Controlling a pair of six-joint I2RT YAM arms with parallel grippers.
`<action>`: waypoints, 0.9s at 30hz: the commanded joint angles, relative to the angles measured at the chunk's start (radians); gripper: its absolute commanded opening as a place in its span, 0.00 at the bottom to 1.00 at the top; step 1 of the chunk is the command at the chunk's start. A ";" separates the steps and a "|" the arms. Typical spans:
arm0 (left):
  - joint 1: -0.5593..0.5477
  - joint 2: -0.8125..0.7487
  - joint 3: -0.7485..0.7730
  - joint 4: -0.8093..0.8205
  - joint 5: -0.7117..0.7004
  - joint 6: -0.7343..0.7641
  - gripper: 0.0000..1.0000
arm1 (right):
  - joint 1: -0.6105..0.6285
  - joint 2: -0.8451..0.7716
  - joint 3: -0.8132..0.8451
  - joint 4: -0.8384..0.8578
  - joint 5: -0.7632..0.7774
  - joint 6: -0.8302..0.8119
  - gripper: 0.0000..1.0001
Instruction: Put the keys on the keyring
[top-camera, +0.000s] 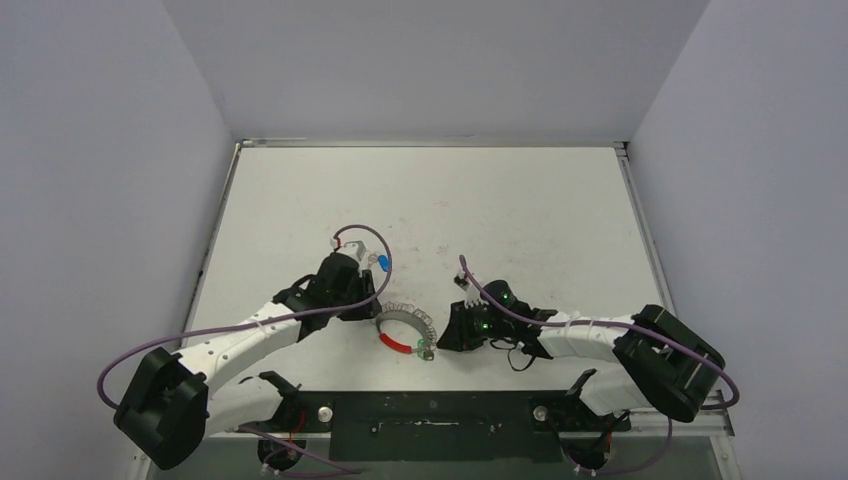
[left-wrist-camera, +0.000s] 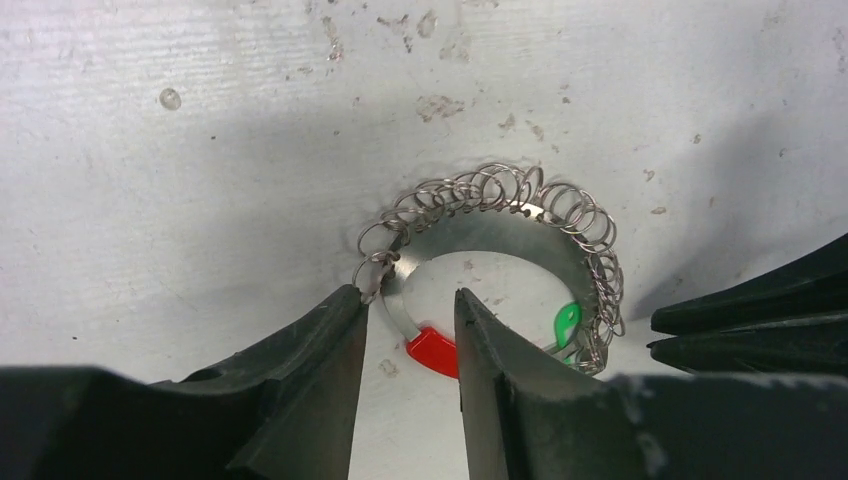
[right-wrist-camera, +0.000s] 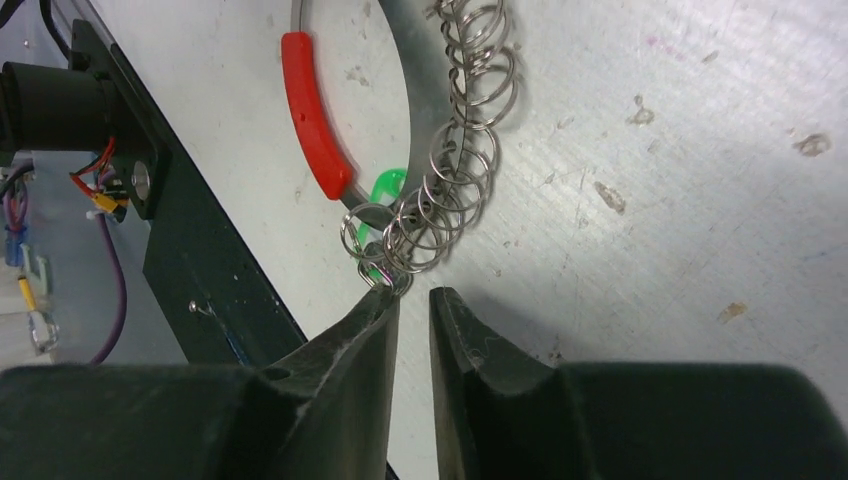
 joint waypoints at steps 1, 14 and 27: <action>0.008 -0.033 0.051 -0.032 0.020 0.080 0.37 | 0.005 -0.080 0.075 -0.099 0.078 -0.087 0.24; 0.020 -0.298 -0.074 -0.068 0.020 -0.013 0.41 | 0.006 0.168 0.426 -0.254 0.115 -0.235 0.40; 0.031 -0.359 -0.125 -0.122 0.046 -0.085 0.41 | 0.011 0.419 0.633 -0.286 0.033 -0.238 0.29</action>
